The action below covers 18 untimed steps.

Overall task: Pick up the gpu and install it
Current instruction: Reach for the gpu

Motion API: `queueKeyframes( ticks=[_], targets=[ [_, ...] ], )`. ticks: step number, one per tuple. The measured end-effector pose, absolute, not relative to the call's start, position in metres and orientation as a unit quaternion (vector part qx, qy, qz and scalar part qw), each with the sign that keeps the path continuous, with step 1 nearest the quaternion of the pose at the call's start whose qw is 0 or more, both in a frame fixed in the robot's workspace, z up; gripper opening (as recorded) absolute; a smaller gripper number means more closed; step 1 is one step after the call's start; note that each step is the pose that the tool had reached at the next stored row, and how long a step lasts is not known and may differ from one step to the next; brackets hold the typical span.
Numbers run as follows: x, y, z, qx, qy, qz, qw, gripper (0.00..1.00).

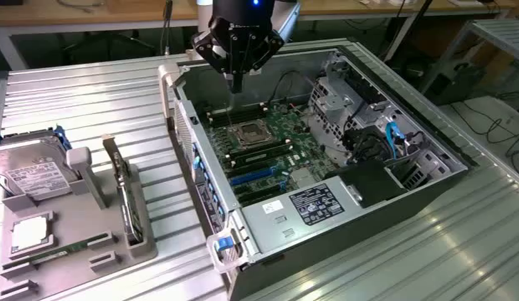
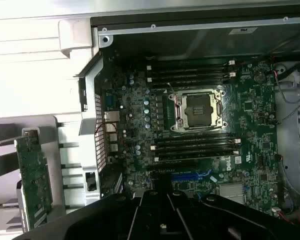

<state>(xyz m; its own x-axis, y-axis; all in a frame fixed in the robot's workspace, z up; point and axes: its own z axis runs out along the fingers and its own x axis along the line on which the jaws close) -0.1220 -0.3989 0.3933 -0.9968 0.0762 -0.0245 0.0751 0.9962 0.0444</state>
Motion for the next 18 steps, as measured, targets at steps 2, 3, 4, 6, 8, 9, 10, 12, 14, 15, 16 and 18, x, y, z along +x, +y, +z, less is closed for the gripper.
queueKeyframes(
  ticks=[2, 3, 4, 6, 8, 9, 10, 12, 14, 15, 16, 18],
  targets=[
    [-0.126, -0.399, 0.393, 0.038, 0.999, 0.022, 0.013, 0.11],
    [-0.127, -0.399, 0.393, 0.038, 0.999, 0.022, 0.013, 0.11],
    [-0.129, -0.399, 0.393, 0.038, 0.999, 0.022, 0.013, 0.11],
    [-0.131, -0.399, 0.393, 0.038, 0.999, 0.022, 0.013, 0.11],
    [-0.132, -0.399, 0.393, 0.038, 0.999, 0.022, 0.013, 0.11],
    [-0.133, -0.399, 0.393, 0.038, 0.999, 0.022, 0.013, 0.11],
    [-0.133, -0.399, 0.393, 0.038, 0.999, 0.022, 0.013, 0.11],
    [-0.134, -0.399, 0.393, 0.038, 0.999, 0.022, 0.013, 0.11],
    [-0.135, -0.399, 0.393, 0.038, 0.999, 0.022, 0.013, 0.11],
    [-0.135, -0.399, 0.393, 0.038, 0.999, 0.022, 0.013, 0.11],
    [-0.136, -0.399, 0.393, 0.038, 0.999, 0.022, 0.013, 0.11],
    [-0.138, -0.4, 0.393, 0.038, 0.999, 0.022, 0.013, 0.11]
  ],
)
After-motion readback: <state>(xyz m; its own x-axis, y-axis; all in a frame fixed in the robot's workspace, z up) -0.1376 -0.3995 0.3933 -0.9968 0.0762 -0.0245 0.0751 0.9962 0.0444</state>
